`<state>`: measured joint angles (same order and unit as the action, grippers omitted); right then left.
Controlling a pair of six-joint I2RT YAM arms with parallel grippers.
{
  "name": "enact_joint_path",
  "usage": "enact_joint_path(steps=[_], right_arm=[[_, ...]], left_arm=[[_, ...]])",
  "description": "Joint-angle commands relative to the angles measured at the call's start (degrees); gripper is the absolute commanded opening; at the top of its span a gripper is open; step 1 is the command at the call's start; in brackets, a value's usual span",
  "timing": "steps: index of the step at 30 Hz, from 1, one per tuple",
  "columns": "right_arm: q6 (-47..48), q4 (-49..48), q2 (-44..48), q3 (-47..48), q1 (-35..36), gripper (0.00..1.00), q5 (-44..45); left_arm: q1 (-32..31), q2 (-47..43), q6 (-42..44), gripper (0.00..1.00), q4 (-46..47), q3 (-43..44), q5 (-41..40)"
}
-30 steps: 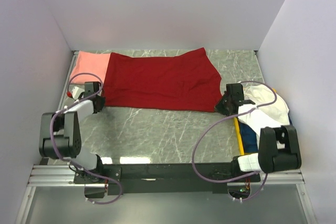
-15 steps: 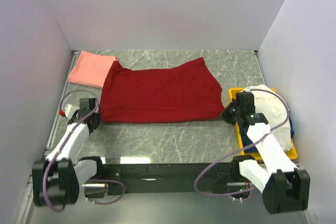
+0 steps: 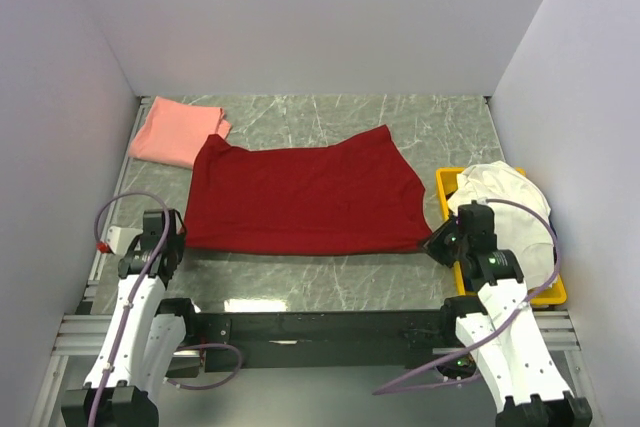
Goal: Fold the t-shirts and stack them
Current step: Fold the tshirt
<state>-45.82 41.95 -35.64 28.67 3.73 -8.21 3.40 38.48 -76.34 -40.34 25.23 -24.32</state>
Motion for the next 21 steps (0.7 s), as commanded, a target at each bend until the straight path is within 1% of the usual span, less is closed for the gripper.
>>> enact_joint_path(steps=[1, 2, 3, 4, 5, 6, 8, 9, 10, 11, 12, 13, 14, 15, 16, 17, 18, 19, 20, 21], right_arm=[[-0.32, 3.57, 2.76, -0.10, -0.56, 0.11, 1.35], [0.29, 3.83, 2.77, 0.16, -0.56, 0.28, 1.09], [0.64, 3.92, 2.68, 0.25, -0.56, 0.38, 0.57], [1.17, 4.01, 2.50, 0.51, -0.56, 0.49, 0.30], [2.22, 4.19, 2.07, 1.21, -0.56, 0.63, 0.21], [2.84, 4.01, 1.89, 1.74, -0.56, 0.73, -0.23], [3.72, 3.84, 1.10, 3.93, -0.56, 0.79, 0.56], [4.59, 2.97, 0.49, 4.81, -0.56, 0.80, 0.82], [5.21, 2.17, -0.91, 6.74, -0.56, 0.81, 0.22], [6.70, 1.04, -1.79, 7.71, -0.48, 0.81, -0.66], [7.23, -2.11, -3.11, 8.59, -0.56, 0.81, -1.71], [7.59, -3.44, -6.43, 10.78, -0.30, 0.81, -2.51], [8.46, -4.85, -8.46, 12.02, -0.12, 0.81, -2.60], [8.90, -8.34, -10.66, 13.16, 0.14, 0.81, -3.21], [9.43, -10.21, -15.64, 15.61, 0.23, 0.80, -4.96], [10.22, -11.79, -18.30, 17.11, 1.10, 0.79, -5.41], [10.40, -13.90, -21.02, 18.78, 1.46, 0.77, -5.24], [10.58, -14.70, -25.92, 22.19, 1.98, 0.75, -4.80], [11.28, -15.67, -28.32, 23.79, 2.94, 0.74, -3.93], [11.63, -17.85, -30.52, 25.37, 3.30, 0.73, -3.92]], left_arm=[[0.12, -0.77, -2.95, 0.18, -3.69, 0.95, -2.58], [0.12, -0.69, -2.86, 0.26, -4.22, 1.91, -2.75], [0.12, -0.51, -2.68, 0.42, -4.14, 2.36, -2.49], [0.12, -0.25, -1.29, 0.46, -3.96, 2.89, -2.32], [0.12, 0.01, -0.58, 0.50, -3.70, 4.54, -2.32], [0.12, 0.19, 0.39, 0.55, -3.26, 5.52, -2.58], [0.12, 1.07, 2.94, 0.58, -2.82, 8.93, -3.28], [0.12, 1.51, 4.51, 0.58, 0.66, 9.91, -2.59], [0.20, 2.56, 8.88, 0.57, 3.57, 10.71, -1.62], [0.12, 3.61, 10.23, 0.57, 5.60, 12.54, -0.92], [0.20, 5.01, 11.55, 0.57, 7.53, 13.69, 0.48], [0.12, 8.94, 14.17, 0.56, 11.30, 14.92, 1.37], [0.12, 11.33, 15.50, 0.54, 12.90, 18.06, 2.68], [0.12, 14.23, 16.65, 0.53, 14.31, 19.92, 4.78], [0.03, 20.35, 18.75, 0.53, 16.24, 21.86, 5.59], [-0.58, 23.71, 19.72, 0.52, 17.21, 25.96, 5.94], [-1.02, 26.88, 20.60, 0.52, 17.74, 28.09, 5.77], [-1.46, 33.26, 22.44, 0.52, 18.18, 30.29, 5.77], [-1.81, 36.37, 23.50, 0.52, 19.41, 34.66, 5.68], [-2.77, 39.45, 24.64, 0.52, 19.68, 37.06, 5.25]])
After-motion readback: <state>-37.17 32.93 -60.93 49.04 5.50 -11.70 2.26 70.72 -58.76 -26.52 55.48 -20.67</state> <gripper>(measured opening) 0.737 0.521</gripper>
